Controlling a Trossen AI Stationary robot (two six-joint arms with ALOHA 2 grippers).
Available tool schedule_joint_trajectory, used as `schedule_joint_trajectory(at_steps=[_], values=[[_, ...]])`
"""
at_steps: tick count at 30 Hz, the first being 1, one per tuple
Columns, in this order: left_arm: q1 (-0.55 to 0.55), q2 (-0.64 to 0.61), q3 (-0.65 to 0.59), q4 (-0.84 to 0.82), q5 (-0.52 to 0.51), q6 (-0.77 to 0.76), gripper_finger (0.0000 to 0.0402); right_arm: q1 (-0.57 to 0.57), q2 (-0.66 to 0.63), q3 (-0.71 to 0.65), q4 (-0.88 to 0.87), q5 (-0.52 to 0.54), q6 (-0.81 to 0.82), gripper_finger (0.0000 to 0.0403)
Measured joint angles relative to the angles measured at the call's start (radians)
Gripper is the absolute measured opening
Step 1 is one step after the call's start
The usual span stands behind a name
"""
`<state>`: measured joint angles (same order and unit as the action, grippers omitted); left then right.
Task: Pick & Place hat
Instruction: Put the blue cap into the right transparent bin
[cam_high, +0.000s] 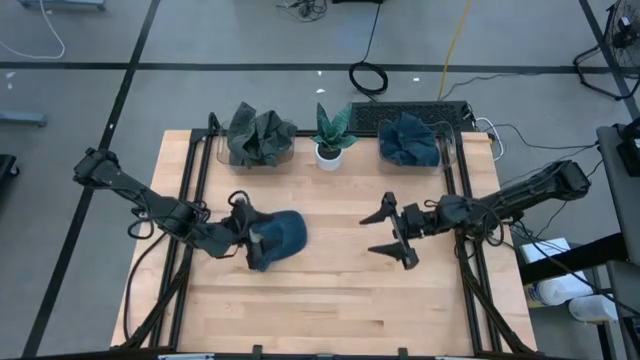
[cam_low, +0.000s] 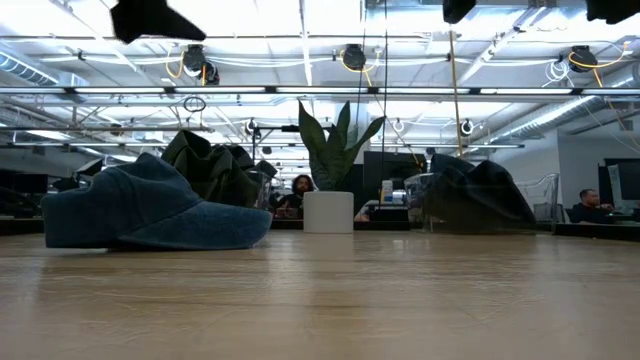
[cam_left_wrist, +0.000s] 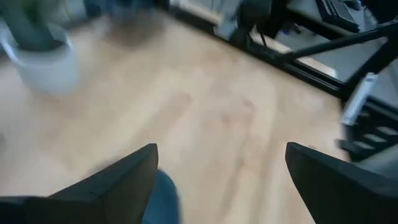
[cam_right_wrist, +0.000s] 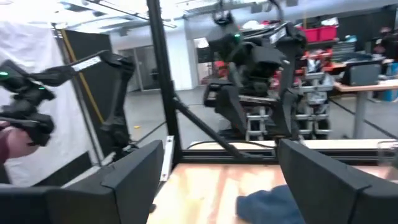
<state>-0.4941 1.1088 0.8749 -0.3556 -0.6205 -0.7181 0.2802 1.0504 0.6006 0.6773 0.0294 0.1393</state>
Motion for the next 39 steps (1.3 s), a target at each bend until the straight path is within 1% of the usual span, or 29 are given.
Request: schedule_joint_trajectory(at_steps=[5, 10, 13, 16, 22, 27, 30, 39], values=[[0.001, 0.0, 0.0, -0.088, 0.114, -0.306, 0.0356, 0.057, 0.0, 0.0, 0.0, 0.002, 0.006, 0.0304], [0.0, 0.002, 0.0, -0.207, 0.236, -0.57, 0.0356, 0.107, 0.0, 0.0, 0.0, 0.005, 0.005, 0.0304], [-0.011, 0.005, 0.0, -0.291, 0.271, -0.702, 0.0356, 0.138, 0.0, 0.0, 0.0, 0.048, -0.004, 0.0304], [-0.027, 0.004, 0.0, -0.355, 0.282, -0.811, 0.0356, 0.161, 0.0, 0.0, 0.0, 0.056, -0.024, 0.0304], [-0.063, 0.009, 0.0, -0.47, 0.283, -0.974, 0.0356, 0.182, 0.002, 0.0, -0.002, 0.056, -0.036, 0.0304], [-0.098, 0.057, 0.0, -0.53, 0.31, -1.117, 0.0356, 0.182, 0.006, -0.001, -0.008, 0.054, -0.067, 0.0304], [-0.099, 0.093, 0.0, -0.518, 0.315, -1.152, 0.0356, 0.182, 0.006, -0.001, -0.009, 0.051, -0.084, 0.0304], [-0.099, 0.228, 0.0, -0.502, 0.315, -1.19, 0.0356, 0.186, 0.006, -0.001, -0.04, 0.048, -0.1, 0.0304]])
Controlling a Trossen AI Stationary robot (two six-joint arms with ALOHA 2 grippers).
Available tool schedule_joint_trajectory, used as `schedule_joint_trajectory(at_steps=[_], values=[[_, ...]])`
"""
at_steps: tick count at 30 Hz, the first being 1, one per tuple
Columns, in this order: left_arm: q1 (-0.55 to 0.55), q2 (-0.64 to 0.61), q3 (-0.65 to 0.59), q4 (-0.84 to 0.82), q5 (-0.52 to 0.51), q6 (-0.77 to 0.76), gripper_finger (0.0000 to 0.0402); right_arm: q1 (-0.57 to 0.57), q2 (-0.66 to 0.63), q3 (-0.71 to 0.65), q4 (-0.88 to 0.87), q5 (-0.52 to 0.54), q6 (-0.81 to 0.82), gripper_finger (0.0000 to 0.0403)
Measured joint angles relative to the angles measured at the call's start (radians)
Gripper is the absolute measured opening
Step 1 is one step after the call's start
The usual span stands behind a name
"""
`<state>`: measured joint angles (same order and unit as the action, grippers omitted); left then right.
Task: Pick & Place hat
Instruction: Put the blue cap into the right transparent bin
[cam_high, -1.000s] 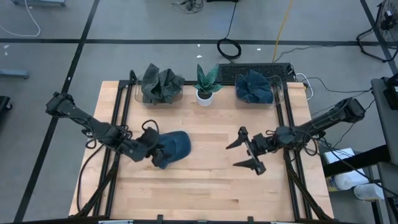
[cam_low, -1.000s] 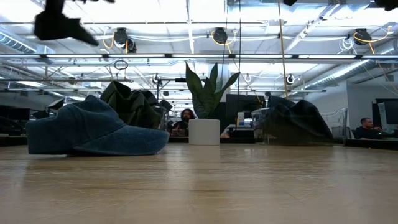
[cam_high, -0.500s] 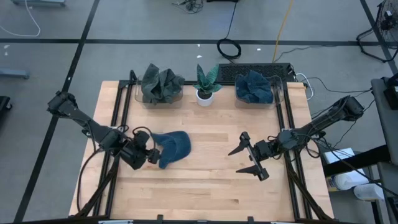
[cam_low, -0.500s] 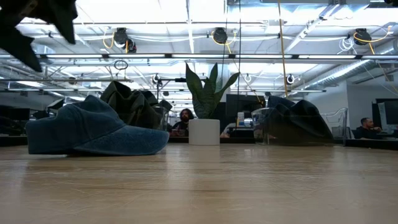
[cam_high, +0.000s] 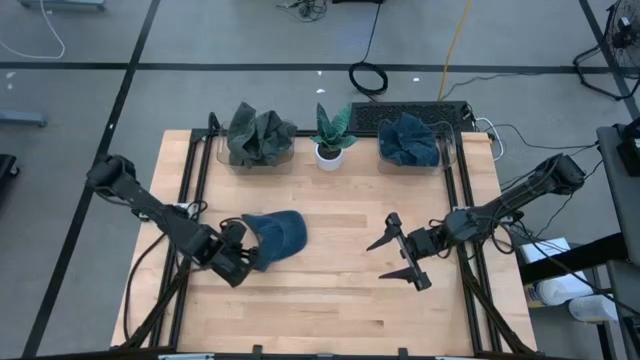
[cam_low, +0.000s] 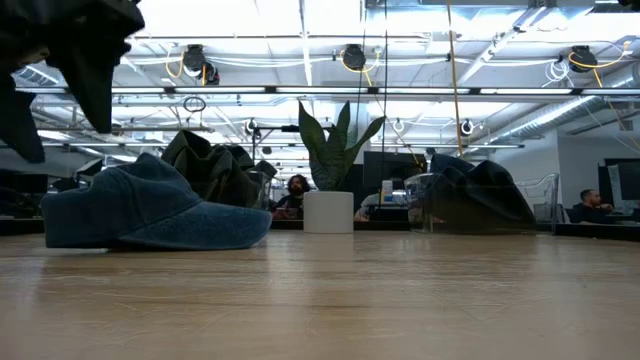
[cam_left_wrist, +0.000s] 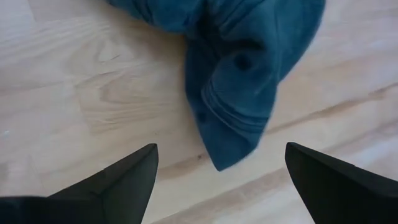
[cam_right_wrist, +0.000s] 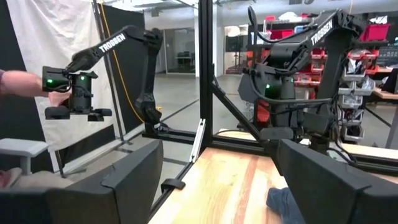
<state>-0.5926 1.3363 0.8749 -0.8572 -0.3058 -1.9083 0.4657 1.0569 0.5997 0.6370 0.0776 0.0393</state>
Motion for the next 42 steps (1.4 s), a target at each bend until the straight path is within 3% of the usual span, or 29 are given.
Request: schedule_joint_trajectory(at_steps=[18, 29, 34, 42], values=[[0.07, 0.159, 0.0, 0.23, -0.011, 0.149, 0.0357, 0.001, 0.0, 0.0, -0.043, -0.001, 0.02, 0.0304], [0.129, 0.24, -0.001, 0.23, -0.008, 0.179, 0.0349, 0.001, 0.0, 0.0, -0.046, -0.001, 0.034, 0.0304], [0.134, 0.251, -0.001, 0.231, -0.008, 0.209, 0.0293, 0.001, 0.0, 0.0, -0.048, -0.001, 0.025, 0.0293], [0.134, 0.25, 0.0, 0.231, -0.006, 0.257, 0.0138, 0.001, 0.0, 0.0, -0.048, -0.001, 0.027, 0.0268]])
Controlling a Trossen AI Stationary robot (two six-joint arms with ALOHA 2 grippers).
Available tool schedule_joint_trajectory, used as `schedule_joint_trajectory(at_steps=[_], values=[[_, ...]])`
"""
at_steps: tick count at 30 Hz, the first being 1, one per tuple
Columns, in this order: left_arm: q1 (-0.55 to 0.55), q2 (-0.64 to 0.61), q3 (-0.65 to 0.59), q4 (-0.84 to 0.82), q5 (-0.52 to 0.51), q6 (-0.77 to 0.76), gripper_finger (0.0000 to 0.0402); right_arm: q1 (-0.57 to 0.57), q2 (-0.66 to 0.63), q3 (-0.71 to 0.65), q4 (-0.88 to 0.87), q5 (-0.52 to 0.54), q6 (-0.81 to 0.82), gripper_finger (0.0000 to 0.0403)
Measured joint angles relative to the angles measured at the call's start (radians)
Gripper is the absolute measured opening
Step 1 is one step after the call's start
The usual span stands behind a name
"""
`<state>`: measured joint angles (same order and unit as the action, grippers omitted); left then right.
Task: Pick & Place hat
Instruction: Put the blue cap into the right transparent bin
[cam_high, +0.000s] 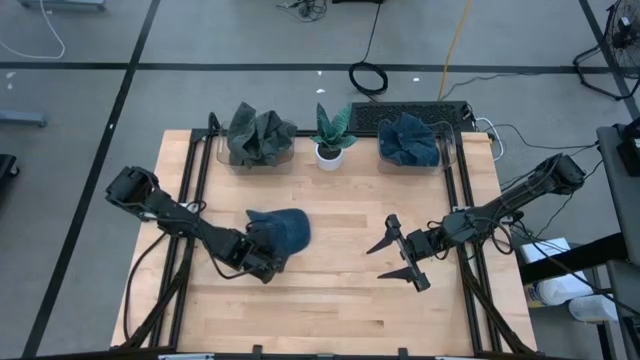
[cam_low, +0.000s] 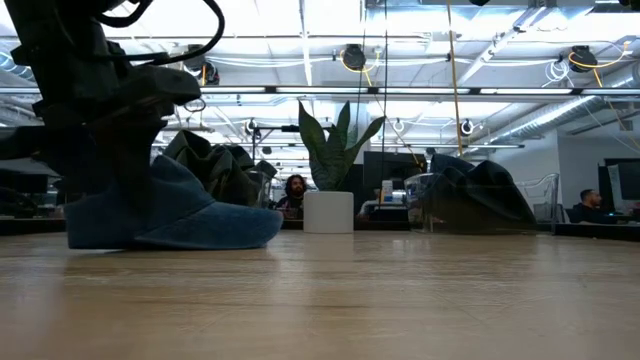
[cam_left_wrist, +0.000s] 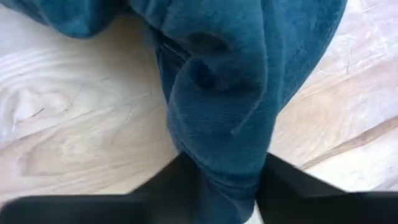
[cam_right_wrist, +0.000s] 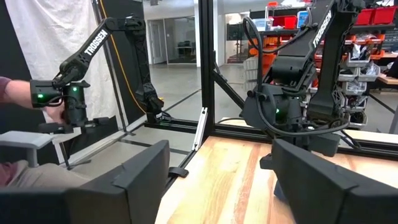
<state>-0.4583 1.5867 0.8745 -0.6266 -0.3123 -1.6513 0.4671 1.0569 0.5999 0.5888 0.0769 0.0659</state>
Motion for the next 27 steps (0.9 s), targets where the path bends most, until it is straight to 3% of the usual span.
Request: schedule_joint_trajectory(at_steps=[4, 6, 13, 16, 27], values=[[0.0, 0.0, 0.0, 0.0, -0.003, 0.042, 0.0038, 0.0, 0.0, 0.0, 0.005, 0.0, 0.003, 0.0265], [0.0, 0.0, 0.0, 0.0, -0.007, 0.059, 0.0016, 0.0, 0.0, 0.0, 0.005, 0.0, 0.028, 0.0265], [0.008, -0.015, 0.0, -0.011, -0.008, 0.152, 0.0009, 0.0, 0.0, 0.0, 0.01, 0.005, 0.078, 0.0257], [0.013, -0.038, 0.0, -0.018, -0.017, 0.214, 0.0009, 0.0, 0.0, 0.0, 0.03, 0.058, 0.079, 0.0252], [0.014, -0.175, 0.0, -0.077, -0.1, 0.463, 0.0008, -0.048, -0.001, 0.0, 0.168, 0.083, 0.139, 0.0251]])
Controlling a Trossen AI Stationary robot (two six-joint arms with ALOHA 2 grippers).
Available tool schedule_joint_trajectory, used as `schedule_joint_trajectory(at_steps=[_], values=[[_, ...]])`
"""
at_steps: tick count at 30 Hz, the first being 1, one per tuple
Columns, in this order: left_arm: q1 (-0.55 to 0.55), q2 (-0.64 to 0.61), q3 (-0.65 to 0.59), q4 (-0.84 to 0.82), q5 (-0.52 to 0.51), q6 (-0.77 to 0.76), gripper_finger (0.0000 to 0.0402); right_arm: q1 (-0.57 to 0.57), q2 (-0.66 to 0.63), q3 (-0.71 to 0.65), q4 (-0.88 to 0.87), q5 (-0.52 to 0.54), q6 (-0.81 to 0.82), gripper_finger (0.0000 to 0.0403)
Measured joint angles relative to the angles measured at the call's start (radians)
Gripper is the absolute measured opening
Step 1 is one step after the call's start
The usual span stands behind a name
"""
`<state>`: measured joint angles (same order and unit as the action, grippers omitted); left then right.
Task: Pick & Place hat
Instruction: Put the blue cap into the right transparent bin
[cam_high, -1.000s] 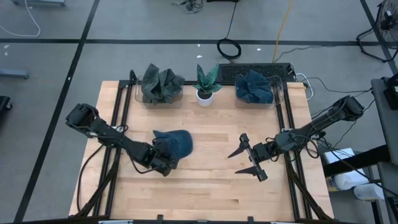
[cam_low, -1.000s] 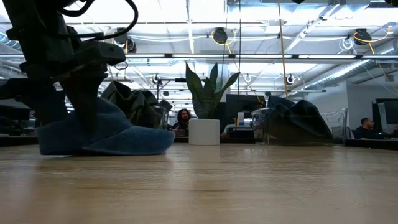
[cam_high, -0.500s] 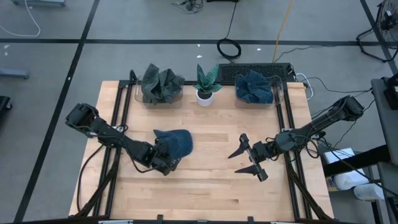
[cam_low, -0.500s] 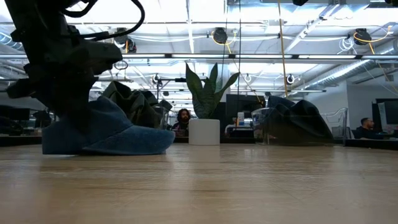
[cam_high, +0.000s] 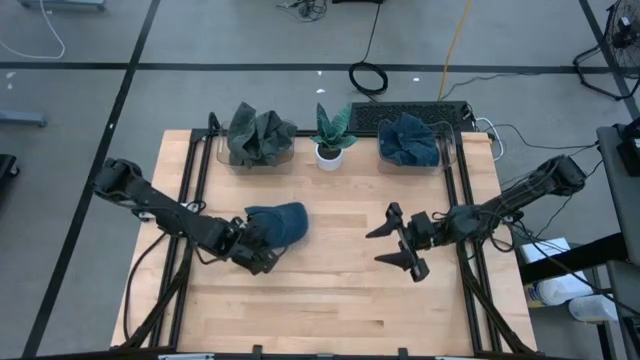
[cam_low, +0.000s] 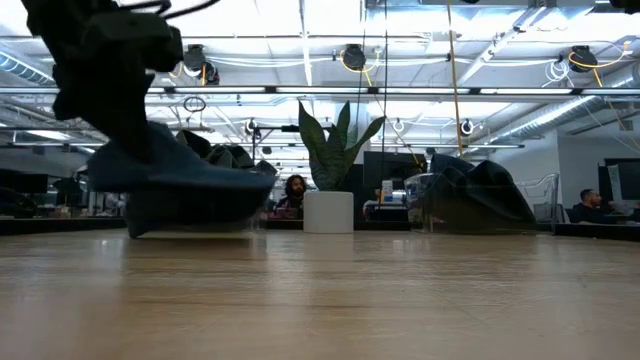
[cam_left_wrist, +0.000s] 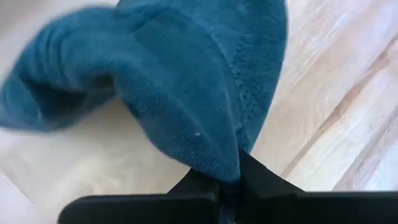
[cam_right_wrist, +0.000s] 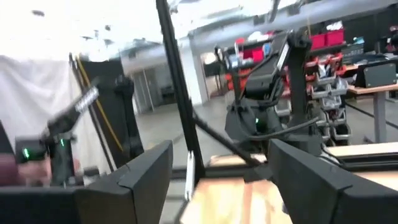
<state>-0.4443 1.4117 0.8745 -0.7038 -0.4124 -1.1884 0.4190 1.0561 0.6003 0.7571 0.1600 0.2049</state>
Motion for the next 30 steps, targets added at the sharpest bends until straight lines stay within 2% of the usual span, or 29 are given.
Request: schedule_joint_trajectory(at_steps=[7, 15, 21, 25, 30], values=[[0.012, -0.108, 0.0, -0.011, -0.066, 0.247, 0.0008, -0.081, 0.0, 0.0, 0.109, 0.001, 0.183, 0.0251], [0.009, -0.185, 0.021, -0.029, -0.06, 0.55, 0.0008, -0.162, 0.0, 0.0, 0.152, 0.0, 0.202, 0.0251], [-0.015, -0.149, 0.199, -0.166, -0.119, 0.695, 0.0008, -0.213, 0.0, 0.004, 0.146, -0.014, 0.212, 0.0251], [-0.023, -0.103, 0.34, -0.258, -0.173, 0.784, 0.0008, -0.224, 0.0, 0.055, 0.054, -0.083, 0.082, 0.0251], [-0.013, -0.034, 0.469, -0.385, -0.176, 0.822, 0.0008, -0.223, 0.001, 0.15, -0.13, -0.085, -0.055, 0.0251]])
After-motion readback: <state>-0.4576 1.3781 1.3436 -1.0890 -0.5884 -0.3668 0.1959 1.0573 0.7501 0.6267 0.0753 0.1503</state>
